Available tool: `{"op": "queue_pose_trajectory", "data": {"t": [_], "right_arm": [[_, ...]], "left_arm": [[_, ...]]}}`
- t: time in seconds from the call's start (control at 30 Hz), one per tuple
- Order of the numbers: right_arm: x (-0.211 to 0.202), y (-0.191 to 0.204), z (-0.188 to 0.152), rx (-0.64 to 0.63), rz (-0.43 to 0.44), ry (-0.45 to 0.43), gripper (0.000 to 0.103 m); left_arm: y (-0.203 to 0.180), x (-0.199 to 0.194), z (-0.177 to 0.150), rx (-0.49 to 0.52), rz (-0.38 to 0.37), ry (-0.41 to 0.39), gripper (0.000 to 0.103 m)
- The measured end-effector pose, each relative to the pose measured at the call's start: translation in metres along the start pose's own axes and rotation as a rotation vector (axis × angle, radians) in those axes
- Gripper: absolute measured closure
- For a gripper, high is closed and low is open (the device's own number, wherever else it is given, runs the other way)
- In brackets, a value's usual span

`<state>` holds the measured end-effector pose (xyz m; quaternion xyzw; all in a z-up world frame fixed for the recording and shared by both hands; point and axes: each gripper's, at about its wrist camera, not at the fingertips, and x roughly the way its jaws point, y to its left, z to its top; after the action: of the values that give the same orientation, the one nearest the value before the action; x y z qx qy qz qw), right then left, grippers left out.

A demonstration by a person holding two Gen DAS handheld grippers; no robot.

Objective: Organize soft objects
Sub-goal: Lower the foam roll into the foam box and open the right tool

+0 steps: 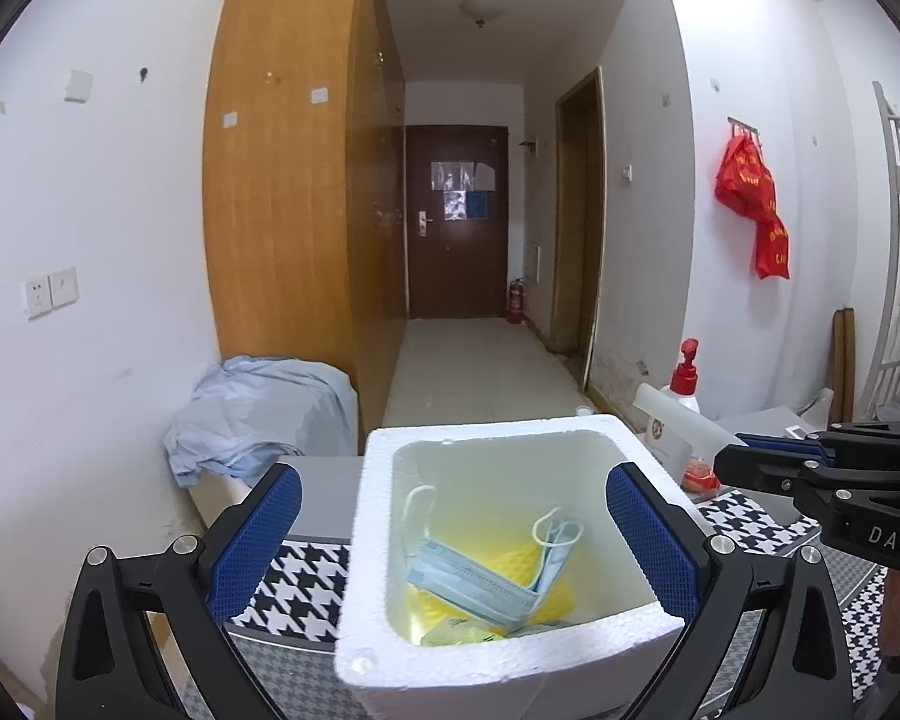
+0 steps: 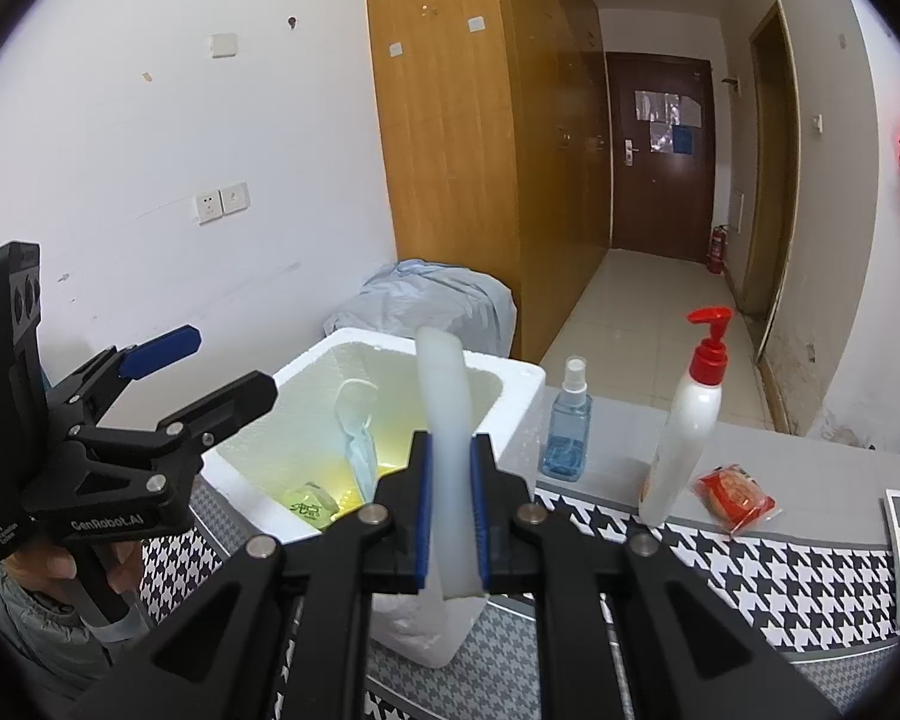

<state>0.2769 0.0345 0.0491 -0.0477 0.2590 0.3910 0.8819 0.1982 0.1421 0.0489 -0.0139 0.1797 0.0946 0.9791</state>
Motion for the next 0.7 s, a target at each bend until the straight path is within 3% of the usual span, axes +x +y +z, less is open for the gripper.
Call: {"op": "queue_pose_trajectory", "data": {"t": [0.7], "right_arm": [[0.025,0.033,0.007,-0.042,0.082,0.027,0.088]], "left_arm": [[0.032,-0.026,-0.008,-0.031,0.084,-0.011,0.001]]}}
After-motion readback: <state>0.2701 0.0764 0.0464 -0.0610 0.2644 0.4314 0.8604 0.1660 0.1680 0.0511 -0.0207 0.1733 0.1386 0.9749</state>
